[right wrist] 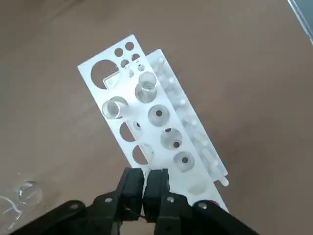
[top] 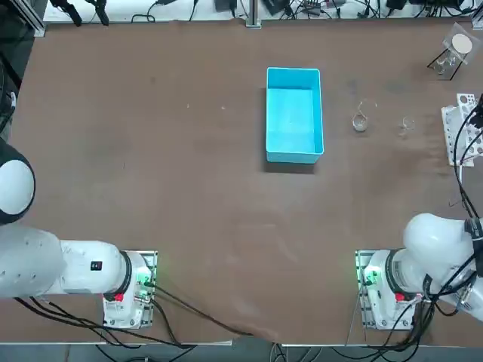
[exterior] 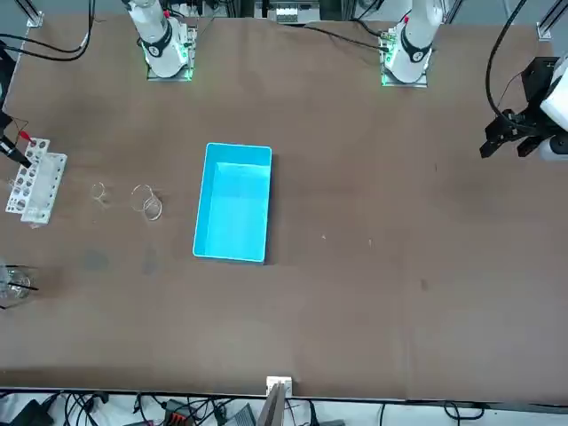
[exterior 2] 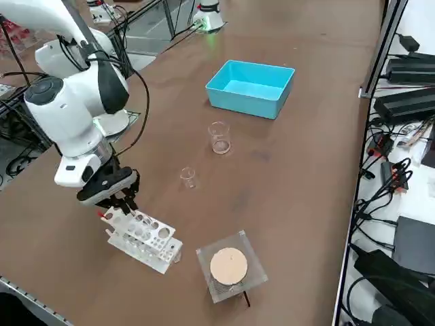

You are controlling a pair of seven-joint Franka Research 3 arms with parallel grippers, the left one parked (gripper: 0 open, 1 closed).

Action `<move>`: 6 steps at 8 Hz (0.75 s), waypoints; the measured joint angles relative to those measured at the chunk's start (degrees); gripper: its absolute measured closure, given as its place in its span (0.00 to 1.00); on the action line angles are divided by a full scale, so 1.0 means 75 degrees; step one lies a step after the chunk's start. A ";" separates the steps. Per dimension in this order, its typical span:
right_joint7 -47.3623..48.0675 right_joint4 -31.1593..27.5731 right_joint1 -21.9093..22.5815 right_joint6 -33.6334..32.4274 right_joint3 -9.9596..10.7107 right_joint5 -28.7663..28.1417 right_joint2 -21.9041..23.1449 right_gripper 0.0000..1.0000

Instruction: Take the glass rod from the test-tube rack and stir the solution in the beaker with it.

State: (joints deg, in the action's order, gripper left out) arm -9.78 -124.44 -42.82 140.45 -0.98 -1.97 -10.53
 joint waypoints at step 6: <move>0.0002 0.0057 0.0047 0.0091 -0.0093 -0.0003 -0.0004 0.27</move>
State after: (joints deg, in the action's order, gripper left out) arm -9.77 -124.01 -42.46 141.13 -1.68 -1.99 -10.56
